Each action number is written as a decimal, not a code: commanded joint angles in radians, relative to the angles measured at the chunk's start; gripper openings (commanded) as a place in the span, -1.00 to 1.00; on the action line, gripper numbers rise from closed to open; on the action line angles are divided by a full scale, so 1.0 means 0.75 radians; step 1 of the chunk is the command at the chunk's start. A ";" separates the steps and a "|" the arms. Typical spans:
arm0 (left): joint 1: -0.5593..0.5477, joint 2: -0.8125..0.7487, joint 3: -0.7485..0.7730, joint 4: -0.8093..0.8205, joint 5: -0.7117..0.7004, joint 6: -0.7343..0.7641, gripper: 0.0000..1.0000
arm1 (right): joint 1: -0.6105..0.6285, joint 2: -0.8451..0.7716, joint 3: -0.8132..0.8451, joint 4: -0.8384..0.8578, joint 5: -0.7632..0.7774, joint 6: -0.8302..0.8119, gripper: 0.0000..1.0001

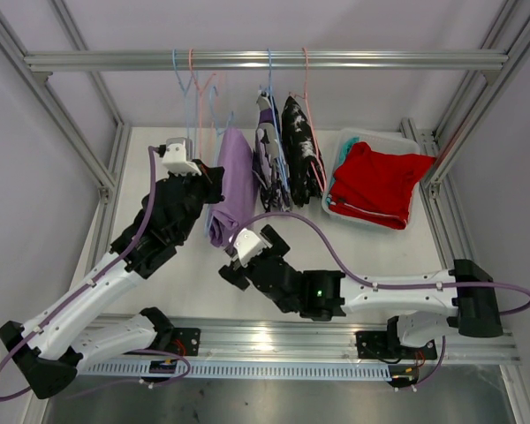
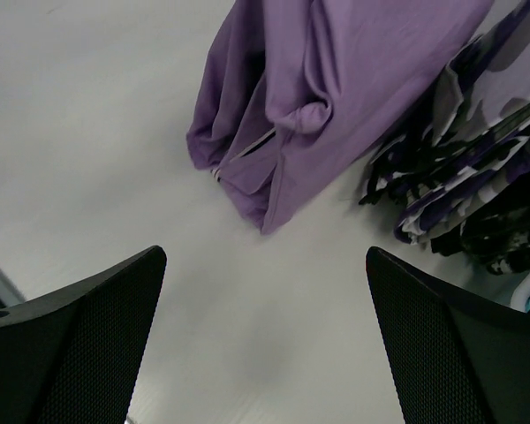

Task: Remove the trousers from the hanger
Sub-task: Remove the trousers from the hanger, then place the trousers in the bin.

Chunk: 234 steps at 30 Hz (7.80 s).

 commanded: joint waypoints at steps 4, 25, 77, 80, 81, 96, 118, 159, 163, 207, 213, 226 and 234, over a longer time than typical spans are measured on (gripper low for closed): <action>-0.015 -0.014 0.006 0.082 -0.024 0.033 -0.99 | -0.051 0.068 0.038 0.387 0.152 -0.108 0.99; -0.015 -0.034 0.016 0.080 0.001 0.054 -0.99 | -0.260 0.252 0.042 0.631 -0.022 -0.114 0.99; -0.013 -0.036 0.018 0.086 0.007 0.105 -0.99 | -0.272 0.159 0.114 0.795 0.078 -0.486 -1.00; -0.011 -0.030 0.018 0.086 0.009 0.097 -0.99 | -0.229 0.069 0.128 0.782 0.130 -0.576 -1.00; -0.011 -0.028 0.020 0.086 0.015 0.095 -1.00 | -0.219 0.048 0.138 0.770 0.146 -0.597 -1.00; -0.011 0.033 0.022 0.073 0.036 0.084 -0.99 | -0.133 -0.089 0.382 0.680 0.248 -0.930 -1.00; -0.003 0.193 0.073 0.014 -0.046 0.109 -0.99 | 0.204 -0.398 0.464 0.707 0.623 -1.272 -1.00; -0.003 0.226 0.112 -0.047 0.030 0.052 -0.99 | -1.587 -0.586 0.237 -0.482 0.175 0.450 -1.00; -0.003 0.228 0.116 -0.053 0.036 0.050 -0.99 | -1.644 -0.547 0.277 -0.467 0.195 0.448 -1.00; 0.011 0.211 0.157 -0.096 0.126 0.037 -0.99 | -2.162 -0.308 0.517 -0.296 -0.954 0.683 -1.00; 0.011 0.201 0.159 -0.096 0.132 0.037 -0.99 | -2.019 -0.226 0.568 -0.187 -1.171 0.682 -1.00; 0.011 0.193 0.157 -0.094 0.132 0.042 -0.99 | -1.882 -0.012 0.766 -0.165 -1.089 0.571 -0.89; 0.009 0.203 0.159 -0.094 0.142 0.042 -0.99 | -1.880 0.089 0.683 -0.122 -0.997 0.542 -1.00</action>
